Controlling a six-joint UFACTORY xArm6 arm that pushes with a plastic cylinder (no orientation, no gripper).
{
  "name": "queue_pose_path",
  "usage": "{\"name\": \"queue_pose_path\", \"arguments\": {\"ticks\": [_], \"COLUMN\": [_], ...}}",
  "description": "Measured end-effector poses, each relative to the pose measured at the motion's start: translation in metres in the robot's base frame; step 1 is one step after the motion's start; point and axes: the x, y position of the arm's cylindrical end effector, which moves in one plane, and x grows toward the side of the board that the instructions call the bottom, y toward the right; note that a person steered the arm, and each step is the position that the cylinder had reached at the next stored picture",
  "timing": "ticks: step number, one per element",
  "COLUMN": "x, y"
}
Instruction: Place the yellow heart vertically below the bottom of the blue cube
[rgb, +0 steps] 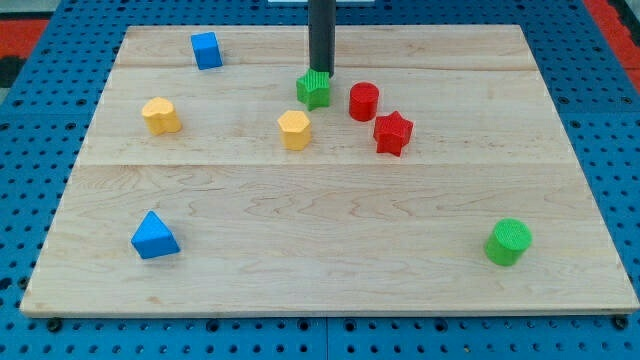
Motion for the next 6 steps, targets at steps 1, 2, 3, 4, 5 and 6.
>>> {"name": "queue_pose_path", "arguments": {"ticks": [1,2,3,4,5,6], "x": [-0.001,-0.027,-0.032,-0.015,-0.013,-0.015], "y": [-0.001,-0.045,-0.105,-0.153,-0.177,-0.236]}}
